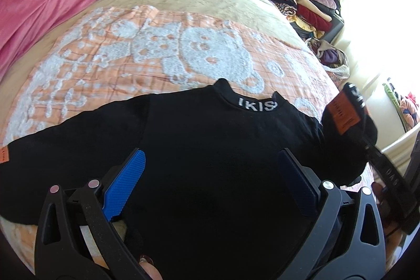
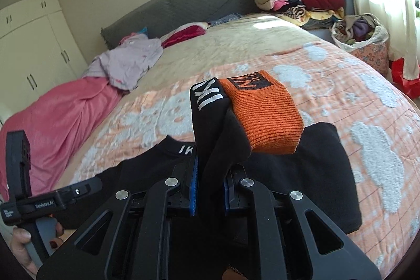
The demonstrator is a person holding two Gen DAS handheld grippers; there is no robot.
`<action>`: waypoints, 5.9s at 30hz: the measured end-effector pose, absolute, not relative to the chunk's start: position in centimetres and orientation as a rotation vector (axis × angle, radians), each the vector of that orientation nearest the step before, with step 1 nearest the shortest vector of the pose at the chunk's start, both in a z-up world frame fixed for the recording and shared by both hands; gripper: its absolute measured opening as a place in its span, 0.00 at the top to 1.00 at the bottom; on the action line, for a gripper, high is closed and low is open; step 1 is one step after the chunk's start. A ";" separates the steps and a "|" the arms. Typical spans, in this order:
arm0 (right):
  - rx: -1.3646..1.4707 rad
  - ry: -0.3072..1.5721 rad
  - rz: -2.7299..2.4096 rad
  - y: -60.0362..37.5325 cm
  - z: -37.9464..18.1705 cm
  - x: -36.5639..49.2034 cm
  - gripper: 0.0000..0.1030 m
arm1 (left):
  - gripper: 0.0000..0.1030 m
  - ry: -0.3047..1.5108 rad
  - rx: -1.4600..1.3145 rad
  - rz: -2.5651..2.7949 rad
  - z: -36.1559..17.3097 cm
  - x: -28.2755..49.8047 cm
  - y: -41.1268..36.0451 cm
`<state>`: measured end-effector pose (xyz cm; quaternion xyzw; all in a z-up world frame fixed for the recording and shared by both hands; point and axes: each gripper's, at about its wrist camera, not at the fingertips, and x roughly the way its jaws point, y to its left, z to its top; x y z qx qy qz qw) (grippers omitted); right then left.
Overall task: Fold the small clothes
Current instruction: 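Carry the held sleeve across the sweatshirt body and lower it with the right gripper, then open the right gripper and release the sleeve on the sweatshirt, then move the left gripper toward the other orange-cuffed sleeve end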
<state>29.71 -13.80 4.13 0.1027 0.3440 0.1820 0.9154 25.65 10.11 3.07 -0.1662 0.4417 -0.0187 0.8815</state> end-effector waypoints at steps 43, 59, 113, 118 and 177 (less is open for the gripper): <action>0.301 0.810 0.409 -17.5 -0.4 24.5 0.41 | 0.31 1.071 -0.641 -0.163 -4.0 25.1 10.5; 0.324 0.803 0.294 -21.1 -0.7 23.5 0.38 | 0.97 0.904 -0.519 -0.174 0.7 24.9 10.8; 0.157 0.900 0.306 -16.2 -0.3 26.1 0.08 | 0.18 0.903 -0.284 -0.010 1.3 19.7 11.2; 0.132 0.868 0.332 -15.3 1.4 25.2 0.06 | 0.17 0.862 -0.275 0.021 2.7 18.2 12.1; -0.213 0.810 0.814 11.3 3.6 18.6 0.05 | 0.17 0.819 -0.671 0.497 -1.7 3.9 38.0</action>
